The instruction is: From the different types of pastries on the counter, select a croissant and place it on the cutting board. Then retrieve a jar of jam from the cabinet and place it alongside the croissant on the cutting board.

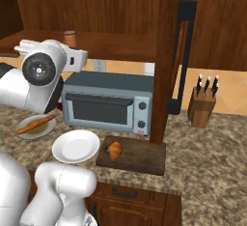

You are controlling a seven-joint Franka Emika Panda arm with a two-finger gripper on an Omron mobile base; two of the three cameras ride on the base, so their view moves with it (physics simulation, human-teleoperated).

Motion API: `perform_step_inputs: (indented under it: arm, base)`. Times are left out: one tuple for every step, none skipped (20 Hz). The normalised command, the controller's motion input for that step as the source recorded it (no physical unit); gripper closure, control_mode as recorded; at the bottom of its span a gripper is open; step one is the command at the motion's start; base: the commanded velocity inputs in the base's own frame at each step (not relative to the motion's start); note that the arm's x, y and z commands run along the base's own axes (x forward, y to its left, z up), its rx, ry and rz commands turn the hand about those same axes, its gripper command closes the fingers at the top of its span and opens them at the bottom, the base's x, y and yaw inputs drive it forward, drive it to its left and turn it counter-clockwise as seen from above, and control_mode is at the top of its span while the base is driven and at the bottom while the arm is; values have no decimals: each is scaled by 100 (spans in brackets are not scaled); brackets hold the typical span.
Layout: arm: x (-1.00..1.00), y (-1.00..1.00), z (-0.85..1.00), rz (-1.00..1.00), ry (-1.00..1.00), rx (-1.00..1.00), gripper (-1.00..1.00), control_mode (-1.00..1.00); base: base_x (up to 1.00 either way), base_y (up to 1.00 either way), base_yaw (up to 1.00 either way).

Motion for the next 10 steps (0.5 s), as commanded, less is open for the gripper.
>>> perform_step_inputs:
  arm:
    - [0,0,79,13,8,-3,-100,-100]
    - [6,0,0,0,17,-6,-100,-100]
    - [0,0,0,0,0,0,-100,-100]
    - [3,9,-5,0,0,0,-100,-100]
    - [54,43,0,0,0,6,-100,-100]
    - [52,84,0,6,-3,3,-100,-100]
    - [66,99,0,11,0,0,-100,-100]
    - [64,89,0,9,0,0,-100,-100]
    - [43,74,29,2,-10,0,-100,-100]
    - [31,89,14,0,-13,0,-100,-100]
  base:
    - [0,0,0]
    - [0,0,0]
    - [0,0,0]
    - [0,0,0]
    - [0,0,0]
    - [0,0,0]
    - [0,0,0]
    - [0,0,0]
    - [0,0,0]
    - [0,0,0]
